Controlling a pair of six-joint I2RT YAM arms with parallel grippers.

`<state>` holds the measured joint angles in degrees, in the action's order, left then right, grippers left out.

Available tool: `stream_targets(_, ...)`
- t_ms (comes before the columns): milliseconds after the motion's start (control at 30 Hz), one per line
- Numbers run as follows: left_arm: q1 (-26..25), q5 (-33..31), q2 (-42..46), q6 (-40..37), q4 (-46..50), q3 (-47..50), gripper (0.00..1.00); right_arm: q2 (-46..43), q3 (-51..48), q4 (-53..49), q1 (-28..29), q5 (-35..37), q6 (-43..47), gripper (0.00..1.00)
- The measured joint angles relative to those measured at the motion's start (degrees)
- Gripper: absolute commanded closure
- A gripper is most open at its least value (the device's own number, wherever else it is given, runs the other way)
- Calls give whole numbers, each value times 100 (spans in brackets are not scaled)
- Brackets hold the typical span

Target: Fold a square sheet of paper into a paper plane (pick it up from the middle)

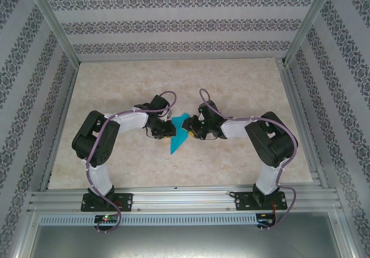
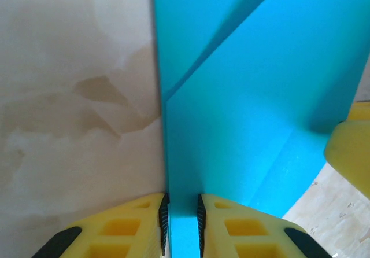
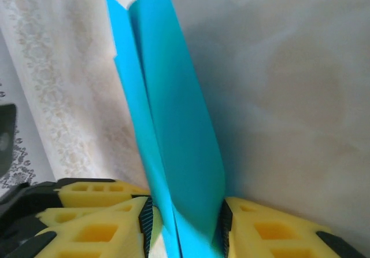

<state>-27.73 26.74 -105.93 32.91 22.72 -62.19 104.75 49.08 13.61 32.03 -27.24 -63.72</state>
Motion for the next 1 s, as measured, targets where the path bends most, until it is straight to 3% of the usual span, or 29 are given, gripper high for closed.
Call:
stream_targets(500,0,0,-11,2,2,0,76,389,457,61,-306,-382,415,56)
stream_targets(800,0,0,-11,7,2,0,76,391,455,151,-236,-463,457,67)
stream_targets(1000,4,0,-9,9,2,0,76,520,455,280,-149,-481,459,69)
